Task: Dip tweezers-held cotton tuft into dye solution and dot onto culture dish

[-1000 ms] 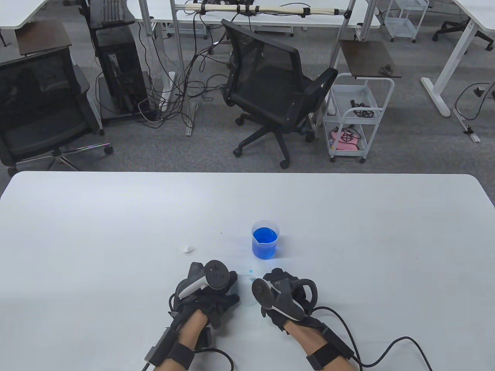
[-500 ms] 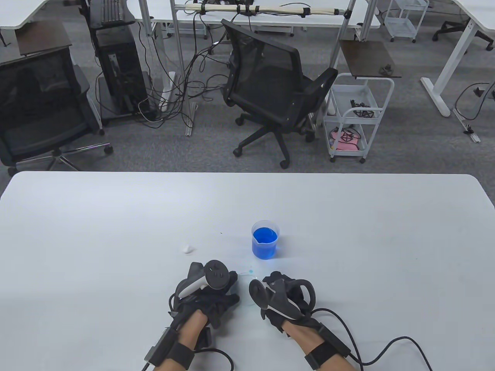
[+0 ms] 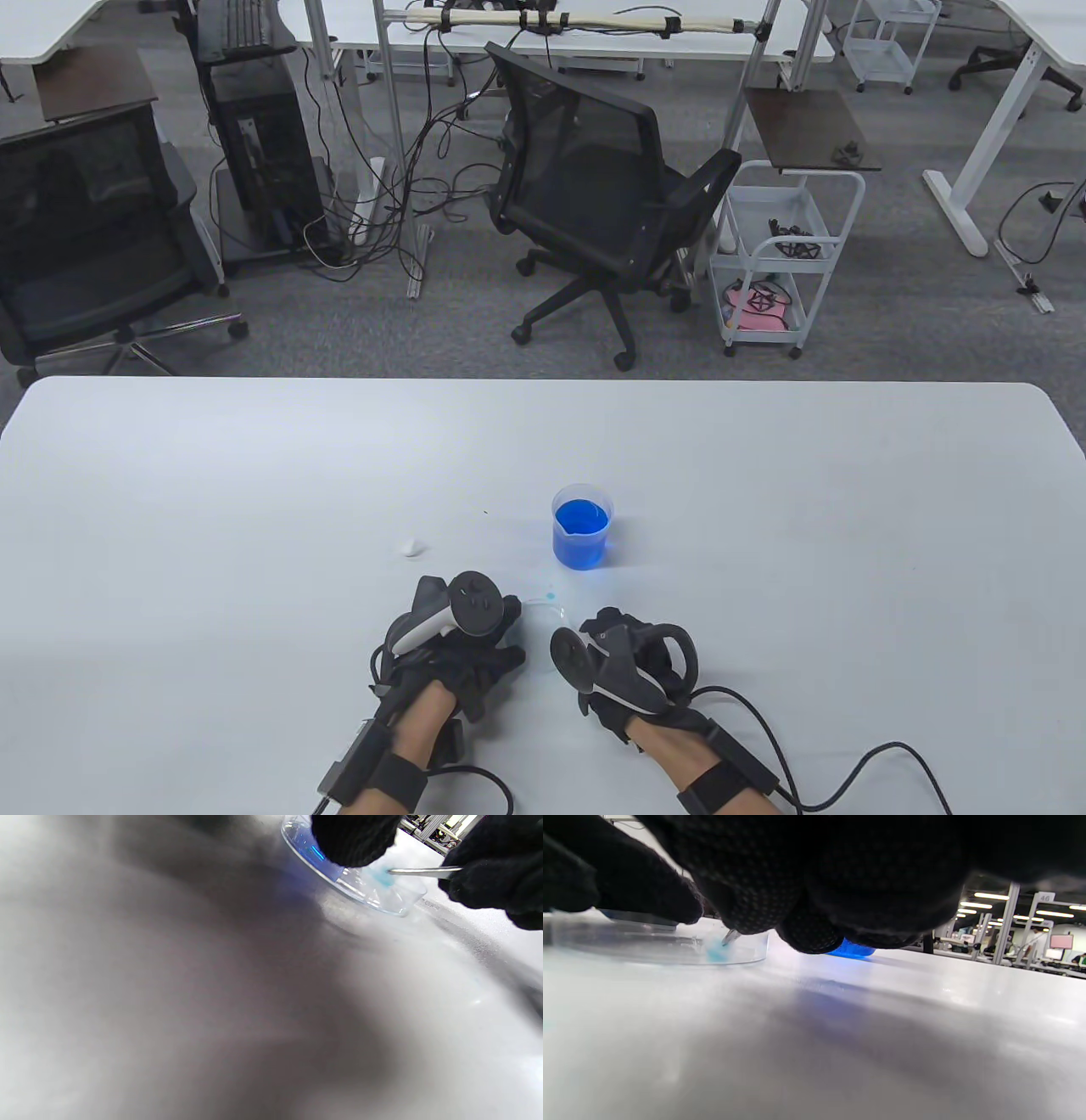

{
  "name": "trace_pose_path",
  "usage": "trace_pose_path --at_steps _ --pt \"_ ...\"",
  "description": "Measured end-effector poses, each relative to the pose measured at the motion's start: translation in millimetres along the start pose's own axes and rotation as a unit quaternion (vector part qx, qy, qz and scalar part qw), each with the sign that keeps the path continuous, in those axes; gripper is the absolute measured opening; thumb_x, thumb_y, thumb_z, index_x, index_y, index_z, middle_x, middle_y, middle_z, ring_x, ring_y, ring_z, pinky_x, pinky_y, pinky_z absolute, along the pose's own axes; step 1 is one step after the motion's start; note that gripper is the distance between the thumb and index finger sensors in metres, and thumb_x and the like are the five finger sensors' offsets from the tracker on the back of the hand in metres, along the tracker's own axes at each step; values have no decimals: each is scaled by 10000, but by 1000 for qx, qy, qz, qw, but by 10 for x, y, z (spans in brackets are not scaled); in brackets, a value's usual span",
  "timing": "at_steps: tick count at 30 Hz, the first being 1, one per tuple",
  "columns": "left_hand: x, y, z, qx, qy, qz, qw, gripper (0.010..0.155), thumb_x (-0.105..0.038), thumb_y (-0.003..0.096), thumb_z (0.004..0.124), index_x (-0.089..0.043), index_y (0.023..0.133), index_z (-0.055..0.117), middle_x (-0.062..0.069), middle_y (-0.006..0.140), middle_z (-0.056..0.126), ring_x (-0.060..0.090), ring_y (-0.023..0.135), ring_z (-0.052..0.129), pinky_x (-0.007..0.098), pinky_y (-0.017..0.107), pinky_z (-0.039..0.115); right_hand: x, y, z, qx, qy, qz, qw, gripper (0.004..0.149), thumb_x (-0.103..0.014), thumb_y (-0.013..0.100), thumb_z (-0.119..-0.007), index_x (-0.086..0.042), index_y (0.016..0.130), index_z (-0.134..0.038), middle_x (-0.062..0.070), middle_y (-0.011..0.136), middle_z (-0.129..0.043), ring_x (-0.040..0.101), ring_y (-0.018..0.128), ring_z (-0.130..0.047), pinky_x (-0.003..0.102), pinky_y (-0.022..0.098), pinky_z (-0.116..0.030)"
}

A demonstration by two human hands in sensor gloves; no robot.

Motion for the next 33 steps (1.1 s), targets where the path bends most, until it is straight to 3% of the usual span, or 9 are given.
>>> trace_pose_path --at_steps 12,23,33 --pt "1 0 -9 0 2 -2 1000 695 -455 619 662 -272 1158 262 259 1221 130 564 1044 132 780 653 174 19 -64 297 43 36 -1 998 405 -293 254 -919 -14 508 -1066 233 513 -1033 164 181 -995 328 75 -906" --pt "0 -1 -8 0 1 -2 1000 694 -455 620 661 -271 1157 263 257 1221 130 562 1045 131 779 654 175 -104 -30 18 -3 -1 20 1000 403 -293 256 -918 -16 509 -1065 231 514 -1033 163 184 -995 327 77 -906" --pt "0 -1 -8 0 1 -2 1000 697 -454 620 661 -269 1159 259 261 1220 128 564 1044 129 780 653 174 -10 -92 342 44 42 7 998 404 -293 255 -919 -15 509 -1065 234 514 -1032 164 182 -995 327 75 -905"
Point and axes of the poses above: the tracker on the back of each hand, its own x axis roughly to the little-finger side, its own y axis roughly from the wrist to the fingertips, z = x × y, the point moved 1 cm from there along y, roughly from the wrist to the fingertips
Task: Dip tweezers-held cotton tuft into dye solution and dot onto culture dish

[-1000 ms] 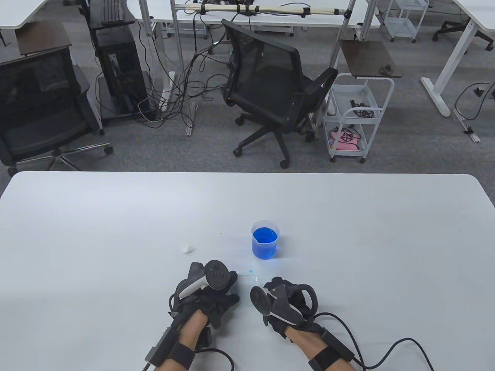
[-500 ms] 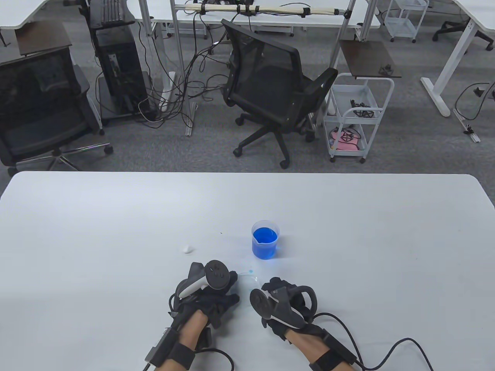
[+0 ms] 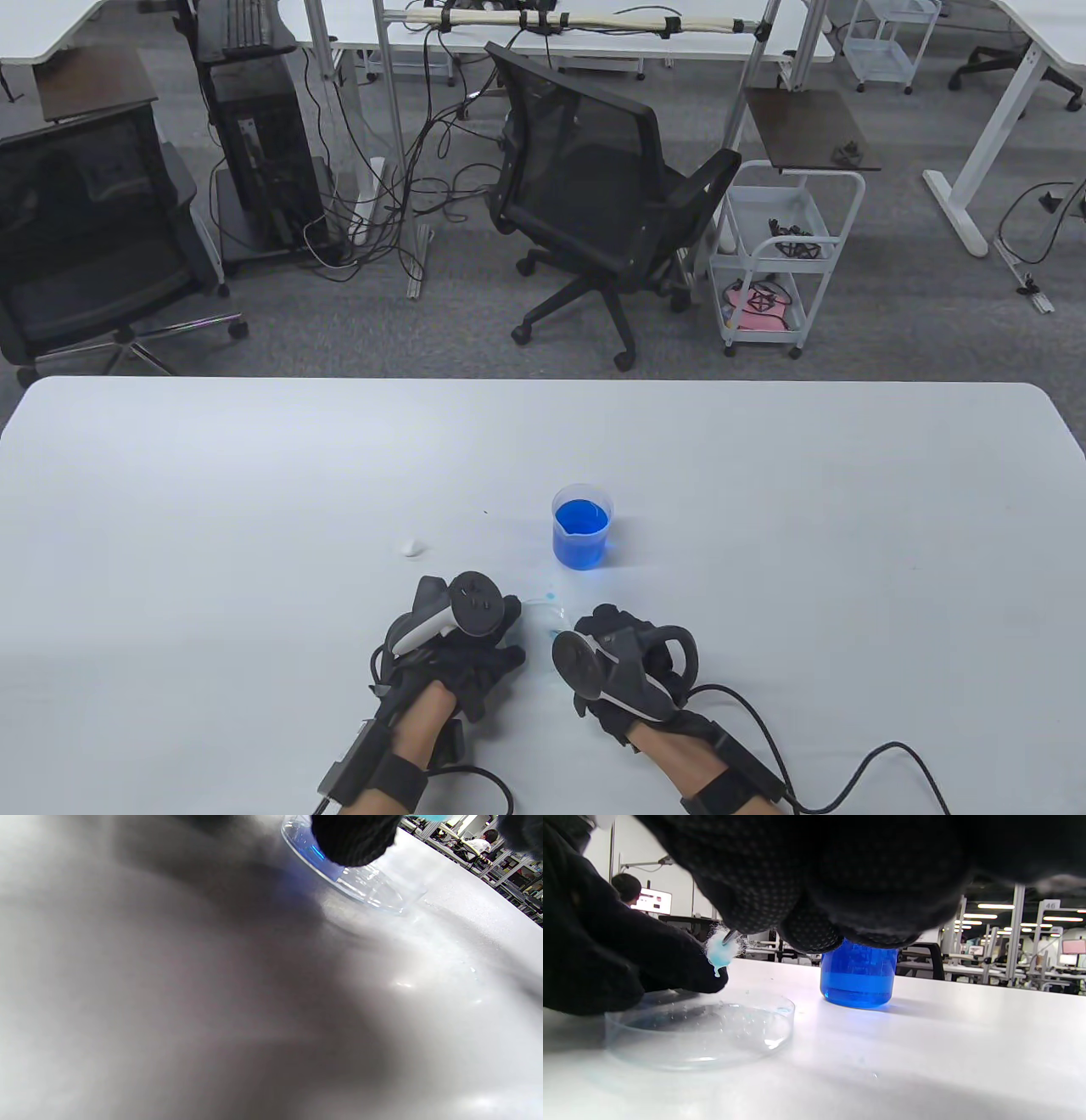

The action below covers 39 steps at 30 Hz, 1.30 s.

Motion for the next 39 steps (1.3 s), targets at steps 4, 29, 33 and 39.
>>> trace_pose_path --at_steps 4,29,33,39 --pt "0 0 0 0 0 0 1000 696 -453 620 661 -269 1158 259 259 1221 127 562 1044 130 779 654 175 -53 -21 -99 -16 -11 11 1000 403 -292 255 -919 -15 509 -1065 233 514 -1033 164 183 -995 327 76 -905" --pt "-1 -1 7 0 -1 2 1000 697 -454 619 663 -268 1158 262 259 1220 129 562 1044 129 779 654 175 -73 127 -284 -38 -24 8 999 404 -293 255 -918 -15 509 -1066 232 513 -1034 164 185 -994 327 78 -905" --pt "-3 -2 12 1 -2 2 1000 695 -454 620 662 -270 1157 262 259 1220 127 561 1044 127 778 655 175 -124 123 -374 -47 -40 20 998 403 -293 257 -917 -16 509 -1066 231 513 -1034 164 186 -994 327 78 -905" --pt "-2 -1 11 0 0 3 1000 696 -453 619 662 -268 1157 262 263 1220 129 565 1043 130 779 654 175 -91 149 -279 -27 -28 5 999 402 -293 255 -918 -16 506 -1067 231 513 -1034 163 184 -995 327 77 -905"
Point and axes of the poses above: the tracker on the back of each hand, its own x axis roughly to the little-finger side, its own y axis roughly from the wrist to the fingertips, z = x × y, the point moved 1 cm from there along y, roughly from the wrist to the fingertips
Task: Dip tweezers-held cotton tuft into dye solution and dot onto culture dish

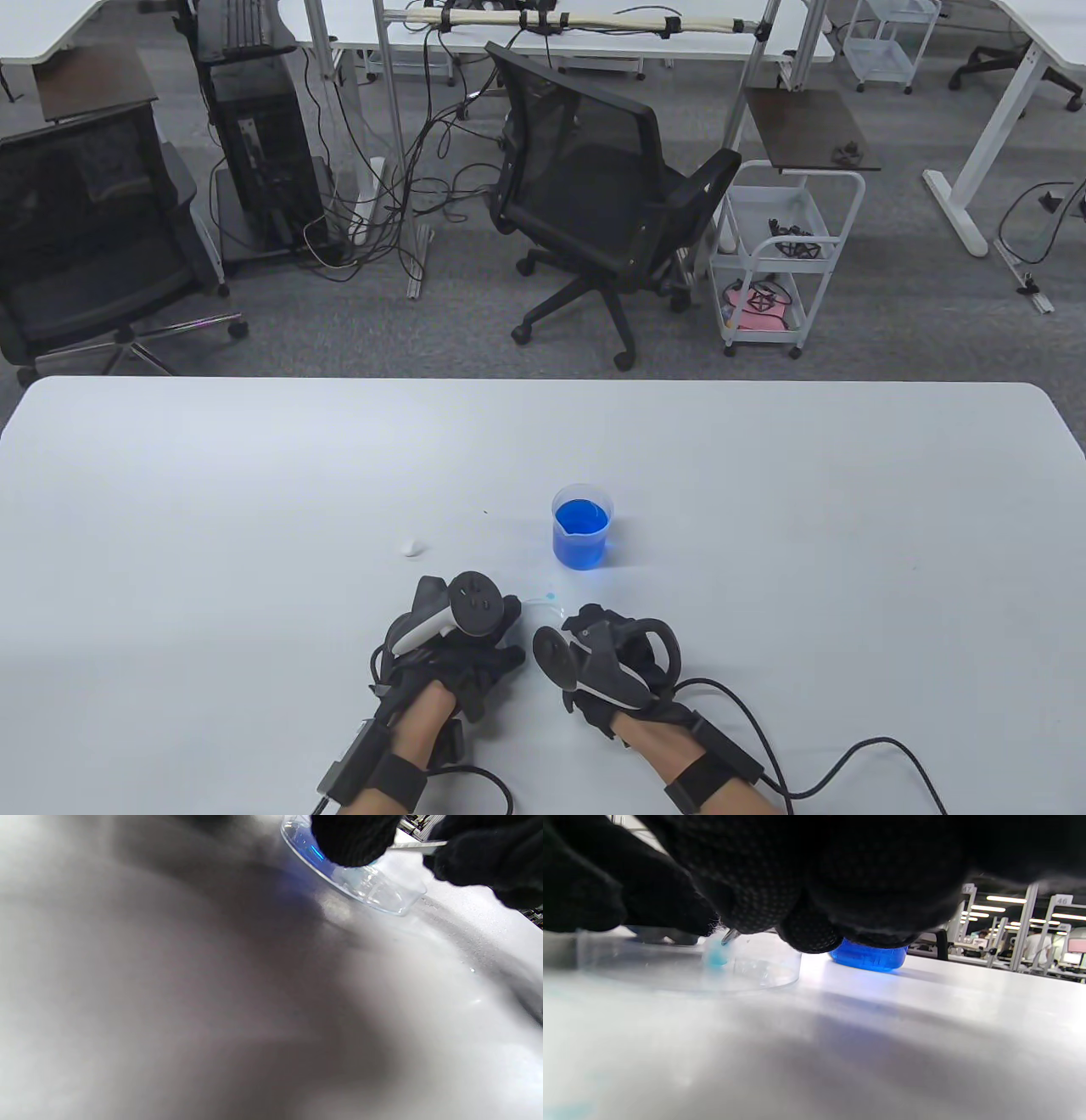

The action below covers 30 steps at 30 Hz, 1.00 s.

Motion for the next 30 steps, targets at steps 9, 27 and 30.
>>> trace_pose_path --at_steps 9,27,30 --pt "-3 3 1 0 0 2 1000 697 -451 621 662 -262 1158 261 265 1218 130 565 1042 130 779 654 176 -16 43 92 16 3 -8 1000 402 -292 256 -918 -15 508 -1067 235 513 -1034 164 183 -995 328 76 -905" --pt "-7 4 5 0 0 1 1000 696 -454 620 661 -266 1158 261 264 1219 129 564 1043 128 779 654 179 118 75 130 31 10 -32 999 404 -292 256 -918 -14 510 -1066 234 513 -1033 164 183 -994 328 76 -905" --pt "-7 4 5 0 0 1 1000 695 -453 621 660 -267 1157 260 263 1219 128 563 1043 129 778 656 179 120 74 92 25 6 -31 999 402 -292 255 -919 -15 507 -1067 235 512 -1033 165 182 -995 328 76 -905"
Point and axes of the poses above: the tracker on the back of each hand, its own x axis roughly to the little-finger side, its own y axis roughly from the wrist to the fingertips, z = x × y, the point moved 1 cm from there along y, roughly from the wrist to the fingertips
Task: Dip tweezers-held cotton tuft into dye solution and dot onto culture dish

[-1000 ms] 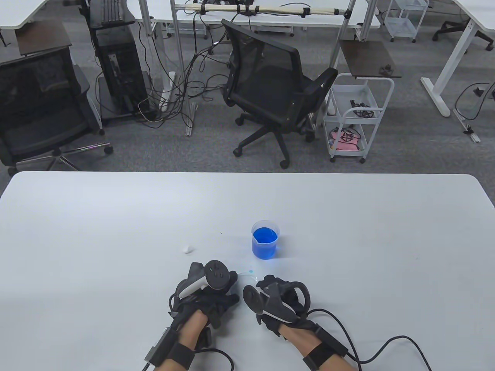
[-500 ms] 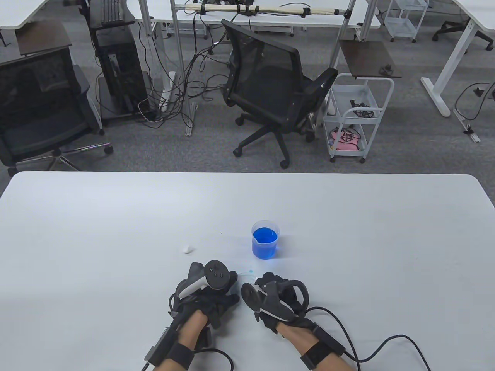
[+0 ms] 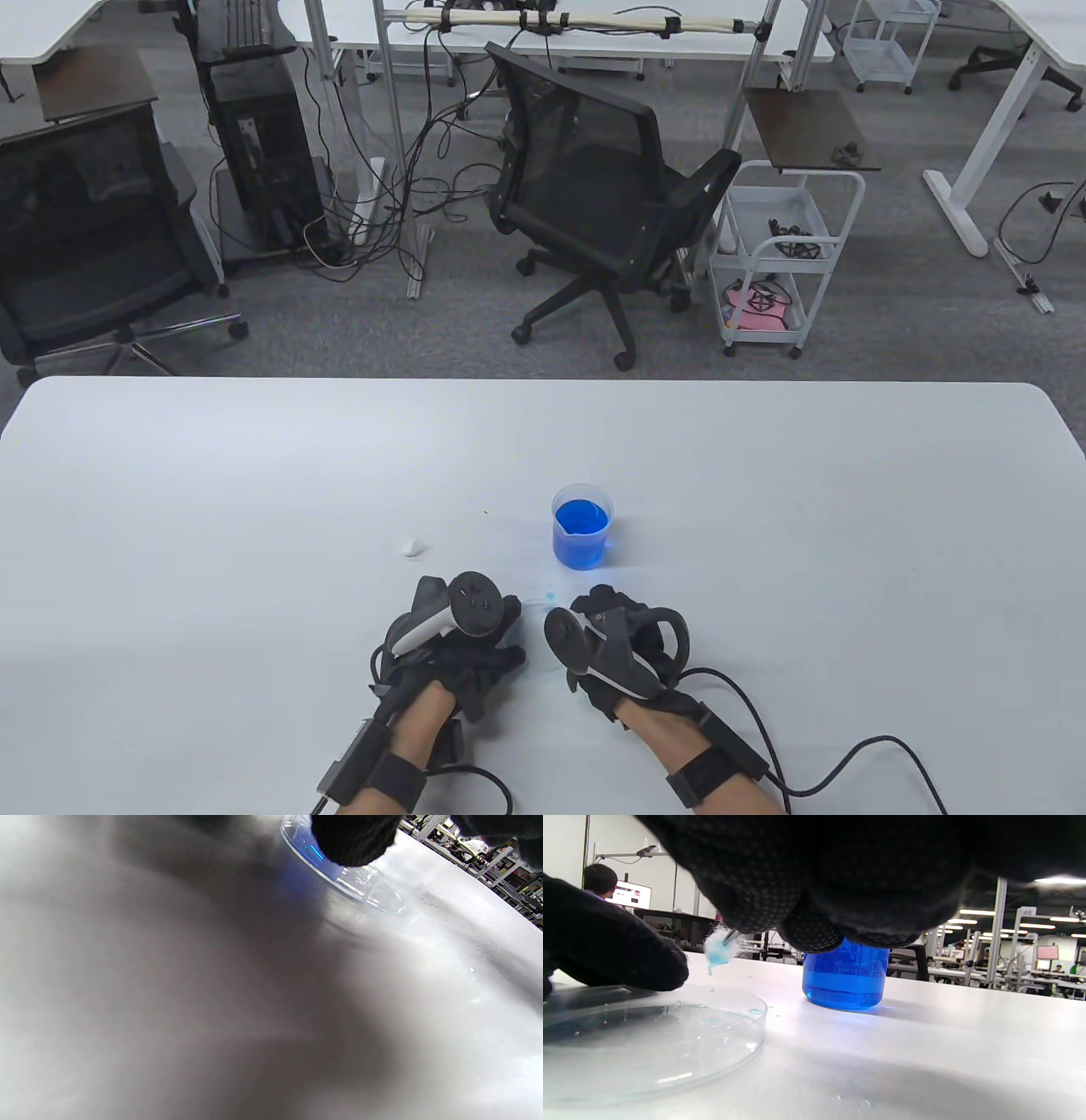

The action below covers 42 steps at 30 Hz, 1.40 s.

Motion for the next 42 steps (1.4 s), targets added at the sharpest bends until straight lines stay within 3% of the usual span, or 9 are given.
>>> trace_pose_path --at_steps 11,22,33,42 --pt "0 0 0 0 0 0 1000 697 -454 619 661 -266 1158 261 263 1220 129 564 1043 132 779 655 180 -98 -31 -214 -35 -29 18 999 399 -291 257 -918 -16 504 -1069 232 511 -1035 165 186 -994 328 78 -904" --pt "1 -1 -3 1 1 -2 1000 698 -454 619 661 -266 1158 260 263 1220 128 564 1044 132 779 655 180 6 -63 47 -3 -4 3 1000 402 -291 257 -919 -15 509 -1066 234 515 -1032 165 184 -994 329 77 -904" --pt "4 -2 -5 1 0 -3 1000 695 -455 620 660 -270 1158 260 260 1221 127 562 1045 129 779 655 179 -47 -118 -202 -44 -32 21 998 402 -292 257 -918 -15 508 -1066 233 515 -1033 164 186 -994 328 78 -904" --pt "4 -2 -5 1 0 -2 1000 693 -454 621 661 -271 1157 261 258 1219 127 559 1044 127 778 656 179 14 -164 61 -7 -1 10 1000 403 -292 256 -918 -15 510 -1065 234 515 -1032 164 184 -994 328 77 -904"
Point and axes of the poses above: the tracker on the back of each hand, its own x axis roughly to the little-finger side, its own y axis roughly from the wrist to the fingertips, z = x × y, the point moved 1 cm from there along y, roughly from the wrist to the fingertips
